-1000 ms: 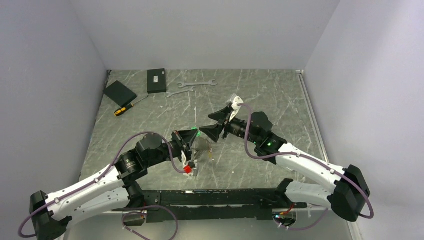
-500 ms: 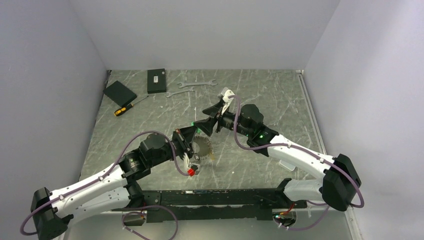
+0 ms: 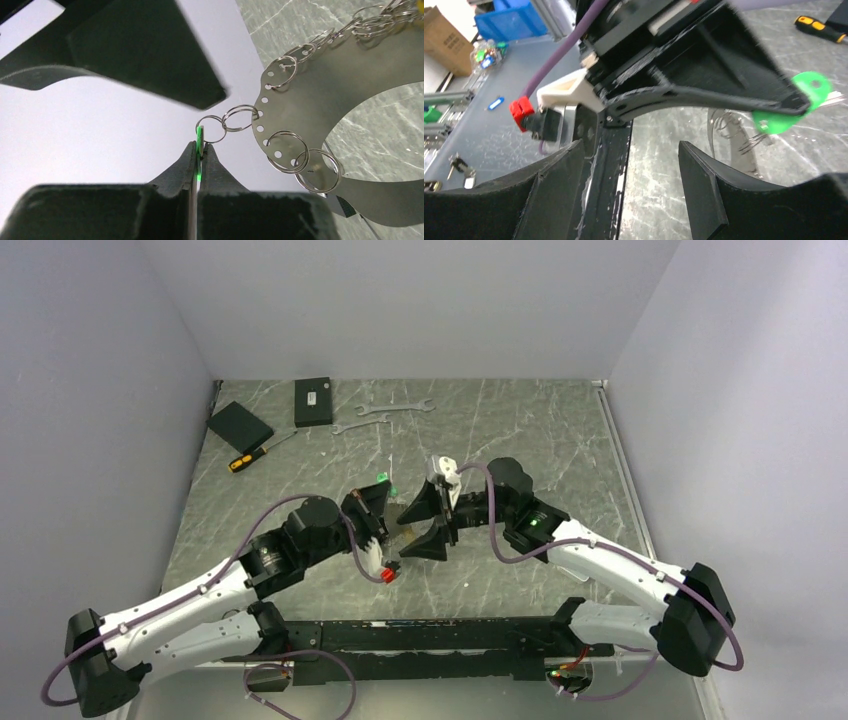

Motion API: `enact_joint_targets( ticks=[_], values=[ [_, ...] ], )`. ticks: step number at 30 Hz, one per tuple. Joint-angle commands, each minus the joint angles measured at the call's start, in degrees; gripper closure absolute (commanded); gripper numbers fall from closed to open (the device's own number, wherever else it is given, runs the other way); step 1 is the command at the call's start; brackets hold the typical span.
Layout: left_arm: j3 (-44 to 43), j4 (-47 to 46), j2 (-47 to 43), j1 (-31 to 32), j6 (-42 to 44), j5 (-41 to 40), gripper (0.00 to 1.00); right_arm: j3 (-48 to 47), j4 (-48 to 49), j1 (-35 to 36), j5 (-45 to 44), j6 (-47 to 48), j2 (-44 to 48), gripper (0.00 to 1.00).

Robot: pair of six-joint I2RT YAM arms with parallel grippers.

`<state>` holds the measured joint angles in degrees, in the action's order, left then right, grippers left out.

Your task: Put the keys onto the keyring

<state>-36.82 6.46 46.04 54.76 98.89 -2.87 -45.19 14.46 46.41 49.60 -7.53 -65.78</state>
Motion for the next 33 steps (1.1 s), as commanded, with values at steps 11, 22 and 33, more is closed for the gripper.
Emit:
enact_joint_targets(
  ticks=[11, 22, 33],
  values=[
    [-11.3, 3.4, 4.7, -0.7, 1.2, 1.5, 1.00, 1.6, 7.7, 0.3, -9.7, 7.0, 1.9, 0.29],
    [-12.7, 5.1, 4.9, -0.6, -1.8, 1.7, 1.00, 1.8, 5.1, 0.3, -15.4, 7.6, 5.0, 0.36],
    [-13.1, 4.1, 4.7, -0.5, -2.5, 2.3, 1.00, 0.3, 3.8, 0.3, -22.7, 5.0, 3.5, 0.39]
  ],
)
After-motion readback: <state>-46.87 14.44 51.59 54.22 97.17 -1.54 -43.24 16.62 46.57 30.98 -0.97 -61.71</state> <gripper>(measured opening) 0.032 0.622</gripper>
